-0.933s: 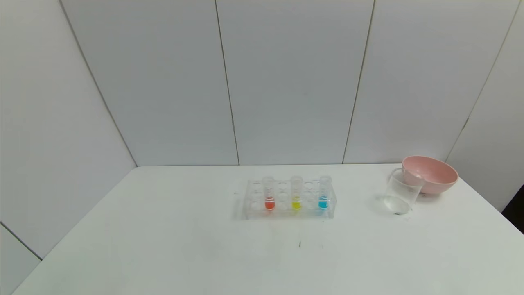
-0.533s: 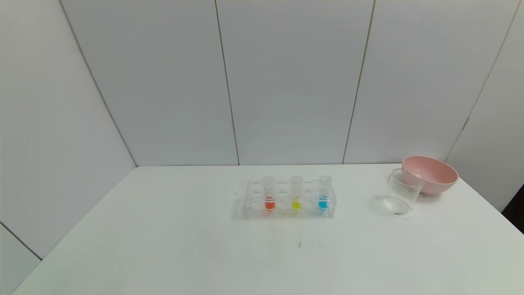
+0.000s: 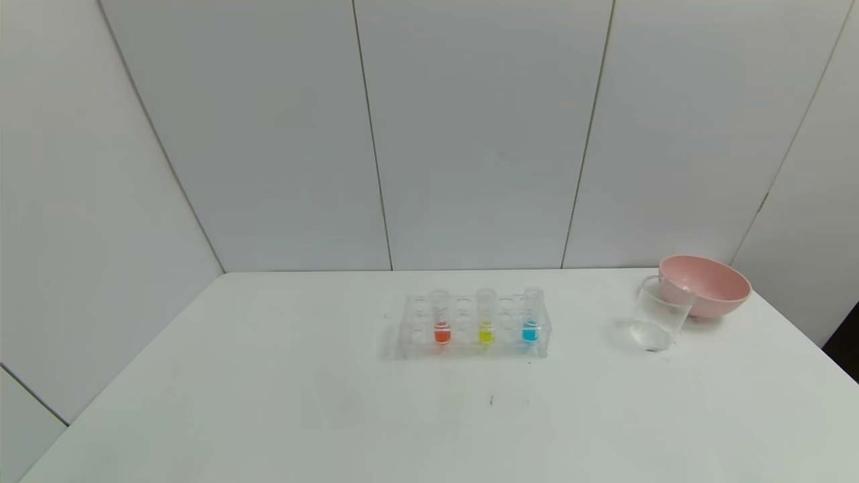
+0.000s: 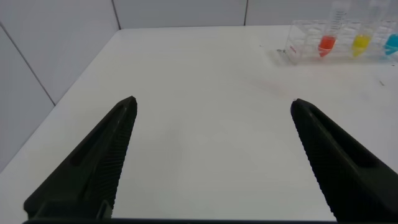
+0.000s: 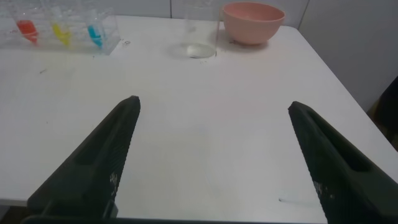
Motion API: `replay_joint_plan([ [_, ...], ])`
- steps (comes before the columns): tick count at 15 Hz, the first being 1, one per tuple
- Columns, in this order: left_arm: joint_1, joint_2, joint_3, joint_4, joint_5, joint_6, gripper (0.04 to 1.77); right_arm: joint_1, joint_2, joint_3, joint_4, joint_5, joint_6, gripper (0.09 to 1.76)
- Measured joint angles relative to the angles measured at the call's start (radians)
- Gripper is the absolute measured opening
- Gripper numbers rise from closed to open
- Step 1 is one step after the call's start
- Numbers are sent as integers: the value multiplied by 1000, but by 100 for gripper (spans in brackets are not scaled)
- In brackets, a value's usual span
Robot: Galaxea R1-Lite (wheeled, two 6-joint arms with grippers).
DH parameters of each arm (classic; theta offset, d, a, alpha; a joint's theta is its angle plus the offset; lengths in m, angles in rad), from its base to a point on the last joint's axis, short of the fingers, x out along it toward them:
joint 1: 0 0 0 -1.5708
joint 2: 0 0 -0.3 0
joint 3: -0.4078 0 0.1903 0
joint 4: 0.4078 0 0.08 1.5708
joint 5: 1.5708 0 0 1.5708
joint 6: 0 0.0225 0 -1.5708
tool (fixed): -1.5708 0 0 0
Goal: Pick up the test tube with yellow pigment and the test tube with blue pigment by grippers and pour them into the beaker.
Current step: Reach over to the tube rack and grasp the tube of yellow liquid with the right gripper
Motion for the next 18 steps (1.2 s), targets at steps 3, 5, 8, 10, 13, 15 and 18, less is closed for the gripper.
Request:
replay_joint_plan([
  [3,0,0,0,0,0,0,176,0,0,0,-2,0,1,171],
  [5,0,0,0,0,0,0,176,0,0,0,-3,0,1,171],
  [8,0,0,0,0,0,0,176,1,0,0,0,0,0,171],
  [10,0,0,0,0,0,0,176,0,0,0,-4,-1,4,171],
  [13,0,0,0,0,0,0,176,-1,0,-1,-5,-5,4,171],
  [15,0,0,0,0,0,0,176,-3,1,-26,1,-3,7,171],
  [18,0,0,0,0,0,0,176,-3,42,-63,-22,1,11,171],
])
